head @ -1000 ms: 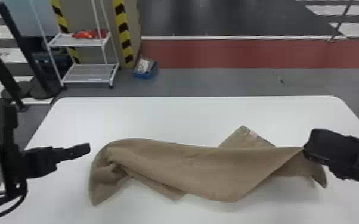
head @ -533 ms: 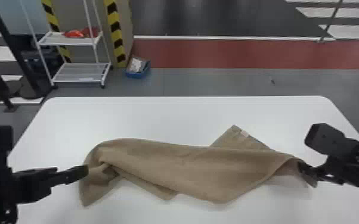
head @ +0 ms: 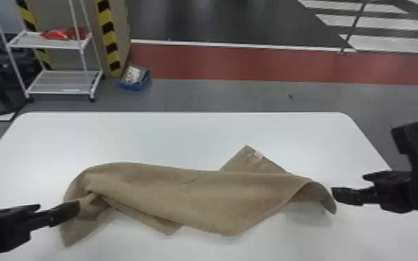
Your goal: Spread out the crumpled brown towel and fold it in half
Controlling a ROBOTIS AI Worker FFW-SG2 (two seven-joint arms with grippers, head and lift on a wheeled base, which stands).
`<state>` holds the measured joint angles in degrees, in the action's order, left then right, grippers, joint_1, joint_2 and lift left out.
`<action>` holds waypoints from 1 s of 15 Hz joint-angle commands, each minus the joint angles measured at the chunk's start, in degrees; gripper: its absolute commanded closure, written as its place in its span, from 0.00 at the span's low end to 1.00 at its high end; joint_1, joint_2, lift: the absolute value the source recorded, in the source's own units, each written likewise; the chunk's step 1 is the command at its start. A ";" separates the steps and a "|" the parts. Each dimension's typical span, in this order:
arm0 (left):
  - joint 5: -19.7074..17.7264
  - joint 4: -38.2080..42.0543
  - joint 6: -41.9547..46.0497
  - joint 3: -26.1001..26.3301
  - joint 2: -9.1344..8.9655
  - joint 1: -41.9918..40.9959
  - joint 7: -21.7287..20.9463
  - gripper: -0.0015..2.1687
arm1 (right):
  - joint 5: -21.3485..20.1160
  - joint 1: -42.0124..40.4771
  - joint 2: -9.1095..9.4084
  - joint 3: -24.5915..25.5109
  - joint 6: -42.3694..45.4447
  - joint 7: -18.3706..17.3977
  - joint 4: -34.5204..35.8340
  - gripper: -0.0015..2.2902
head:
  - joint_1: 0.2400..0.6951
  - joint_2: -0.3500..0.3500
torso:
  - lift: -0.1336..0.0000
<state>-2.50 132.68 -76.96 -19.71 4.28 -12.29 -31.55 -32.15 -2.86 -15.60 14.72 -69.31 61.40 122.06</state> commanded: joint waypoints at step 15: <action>9.62 -1.29 8.62 8.20 -0.94 -3.53 -4.39 0.14 | 17.56 9.63 -1.80 24.57 -18.54 -8.58 -3.67 0.02 | 1.00 0.00 | 0.07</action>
<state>6.08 132.10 -68.47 -11.42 3.09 -15.70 -35.72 -14.60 6.82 -17.19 38.99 -86.21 52.82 117.58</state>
